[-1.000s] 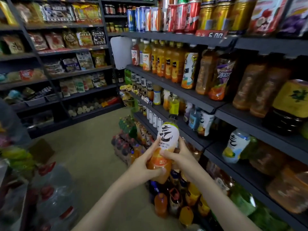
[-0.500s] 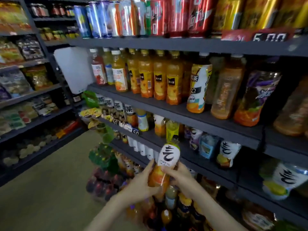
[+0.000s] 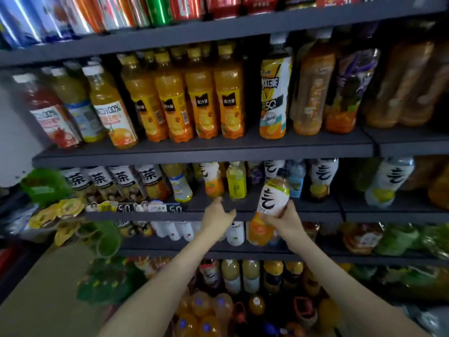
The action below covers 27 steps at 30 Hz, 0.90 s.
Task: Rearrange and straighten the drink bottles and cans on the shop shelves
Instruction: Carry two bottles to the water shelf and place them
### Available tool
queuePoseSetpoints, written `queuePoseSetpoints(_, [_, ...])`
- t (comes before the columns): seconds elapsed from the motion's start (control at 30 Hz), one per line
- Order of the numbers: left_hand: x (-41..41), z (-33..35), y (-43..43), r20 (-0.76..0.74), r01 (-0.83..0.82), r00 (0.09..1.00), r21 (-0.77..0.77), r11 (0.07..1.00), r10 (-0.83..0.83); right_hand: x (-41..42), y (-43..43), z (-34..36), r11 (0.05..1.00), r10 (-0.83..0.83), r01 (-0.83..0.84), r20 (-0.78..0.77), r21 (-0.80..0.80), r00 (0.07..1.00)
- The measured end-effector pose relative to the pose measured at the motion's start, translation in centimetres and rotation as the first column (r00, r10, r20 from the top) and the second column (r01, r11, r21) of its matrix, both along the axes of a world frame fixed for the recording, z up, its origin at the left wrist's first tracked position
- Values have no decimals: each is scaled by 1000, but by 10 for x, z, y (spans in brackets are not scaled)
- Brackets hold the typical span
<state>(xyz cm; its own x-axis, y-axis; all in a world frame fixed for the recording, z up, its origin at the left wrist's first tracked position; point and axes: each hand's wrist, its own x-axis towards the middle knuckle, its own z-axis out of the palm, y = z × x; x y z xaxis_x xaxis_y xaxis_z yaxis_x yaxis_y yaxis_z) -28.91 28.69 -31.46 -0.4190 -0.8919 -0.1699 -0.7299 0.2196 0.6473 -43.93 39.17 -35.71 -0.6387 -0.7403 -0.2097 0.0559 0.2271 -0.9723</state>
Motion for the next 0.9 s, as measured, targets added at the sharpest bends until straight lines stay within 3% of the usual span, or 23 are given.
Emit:
queuePoseSetpoints(0.27, [-71, -39, -56, -222, -131, 970, -138, 982, 98, -22, -25, -19, 959, -78, 22, -186, -284, 980])
queuePoseSetpoints(0.47, [-101, -62, -78, -341, -248, 919, -113, 962, 197, -27, -51, -41, 945, -88, 14, -212, -326, 973])
queuePoseSetpoints(0.6, [-89, -69, -73, -474, -207, 871, -120, 971, 127, -31, -68, -41, 961, -74, 5, -241, -276, 968])
queuePoseSetpoints(0.7, [-56, -73, -59, -553, -192, 828, -131, 973, 89, -38, -81, -35, 991, 3, -45, -323, -124, 946])
queuePoseSetpoints(0.9, [3, -72, -60, -515, -211, 851, -150, 966, 106, -29, -119, -22, 998, 63, -53, -459, 35, 886])
